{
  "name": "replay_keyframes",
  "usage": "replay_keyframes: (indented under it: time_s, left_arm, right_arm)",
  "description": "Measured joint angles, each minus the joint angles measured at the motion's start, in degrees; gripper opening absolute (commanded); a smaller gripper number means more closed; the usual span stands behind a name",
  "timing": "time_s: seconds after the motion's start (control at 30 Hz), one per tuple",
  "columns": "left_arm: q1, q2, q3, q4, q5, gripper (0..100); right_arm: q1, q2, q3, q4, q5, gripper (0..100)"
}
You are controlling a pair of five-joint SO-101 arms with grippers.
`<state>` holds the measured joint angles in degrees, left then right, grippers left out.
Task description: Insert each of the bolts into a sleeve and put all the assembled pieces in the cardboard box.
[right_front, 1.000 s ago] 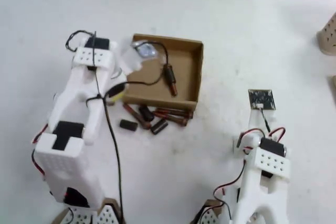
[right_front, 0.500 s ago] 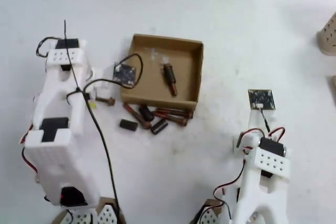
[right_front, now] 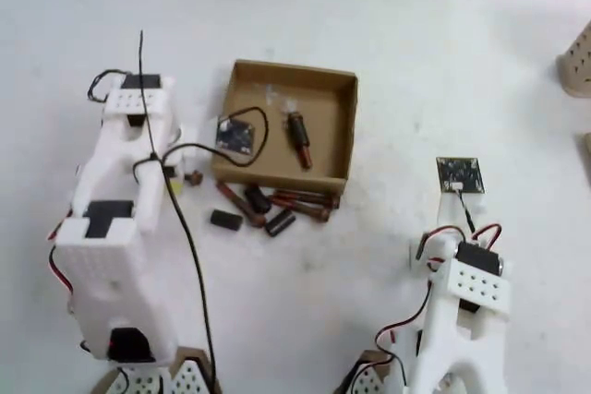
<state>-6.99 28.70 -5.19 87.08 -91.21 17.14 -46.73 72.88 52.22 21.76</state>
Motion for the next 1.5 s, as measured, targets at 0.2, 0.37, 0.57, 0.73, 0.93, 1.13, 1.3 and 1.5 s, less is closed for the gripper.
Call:
replay_keyframes:
  time_s: [0.2,0.37,0.57,0.73,0.93,1.13,1.3,1.5]
  left_arm:
    - [0.4,-3.9,0.0,0.0,4.5,16]
    - [0.4,-4.0,0.0,-3.8,7.8,17]
    - [0.4,-4.0,0.0,-5.5,8.2,16]
    - [1.1,0.5,-0.1,-5.9,8.3,16]
    - [2.3,2.8,-0.1,-7.2,10.7,15]
    - [2.8,2.8,-0.1,-9.3,17.1,2]
    - [4.0,2.8,-0.1,-11.1,25.8,2]
    - [4.1,3.2,-0.1,-11.1,43.7,2]
  right_arm:
    - [0.0,0.0,0.0,0.0,0.0,1.7]
    - [0.0,0.0,0.0,0.0,0.0,1.7]
    - [0.0,0.0,0.0,0.0,0.0,1.7]
    - [0.0,0.0,0.0,0.0,0.0,1.7]
    - [0.0,0.0,0.0,0.0,0.0,1.7]
    - [0.0,0.0,0.0,0.0,0.0,1.7]
    - [0.0,0.0,0.0,0.0,0.0,1.7]
    - [0.0,0.0,0.6,0.0,0.0,1.7]
